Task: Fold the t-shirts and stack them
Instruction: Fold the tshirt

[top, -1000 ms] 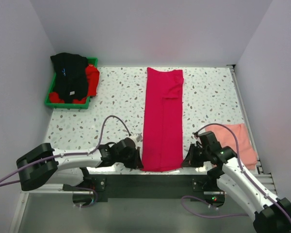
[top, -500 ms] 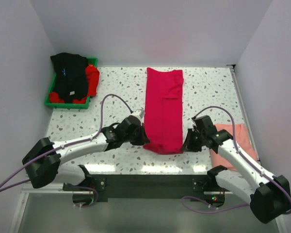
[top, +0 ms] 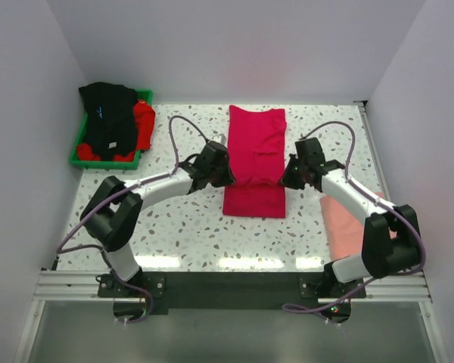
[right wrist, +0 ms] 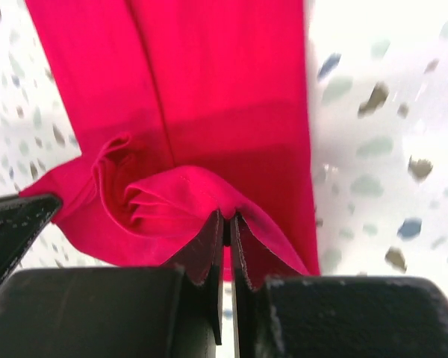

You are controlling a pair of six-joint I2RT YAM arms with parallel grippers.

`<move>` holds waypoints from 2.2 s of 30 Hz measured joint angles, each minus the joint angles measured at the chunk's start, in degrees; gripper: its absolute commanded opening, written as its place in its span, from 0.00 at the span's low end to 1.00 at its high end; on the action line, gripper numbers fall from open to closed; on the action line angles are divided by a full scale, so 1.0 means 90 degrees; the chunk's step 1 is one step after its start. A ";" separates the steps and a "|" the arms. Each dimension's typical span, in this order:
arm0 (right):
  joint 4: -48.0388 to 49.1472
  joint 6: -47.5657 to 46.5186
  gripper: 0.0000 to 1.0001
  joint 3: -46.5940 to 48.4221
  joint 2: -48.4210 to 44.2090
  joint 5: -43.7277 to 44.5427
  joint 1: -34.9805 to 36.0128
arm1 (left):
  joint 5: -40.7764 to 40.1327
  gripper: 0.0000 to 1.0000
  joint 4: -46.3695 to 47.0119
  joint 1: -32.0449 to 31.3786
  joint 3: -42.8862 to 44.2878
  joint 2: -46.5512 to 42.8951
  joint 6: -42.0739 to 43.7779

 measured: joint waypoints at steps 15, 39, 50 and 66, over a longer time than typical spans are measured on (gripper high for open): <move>0.0755 -0.0080 0.00 0.1564 0.2251 -0.0347 -0.0899 | 0.0498 0.00 0.0005 0.1049 0.1812 0.1851 0.0189; 0.0942 -0.0270 0.52 0.2443 0.2888 -0.0901 -0.1462 | 0.1328 0.52 0.0690 0.1855 0.1948 0.1977 0.0532; 0.1472 -0.0226 0.43 0.0401 0.1411 -0.0648 -0.0240 | 0.1664 0.20 0.1615 0.1124 0.0641 0.1304 0.0238; 0.2118 -0.0039 0.42 -0.1304 0.0733 -0.0860 -0.0313 | 0.1868 0.26 0.2526 0.0911 -0.1173 0.0867 -0.0153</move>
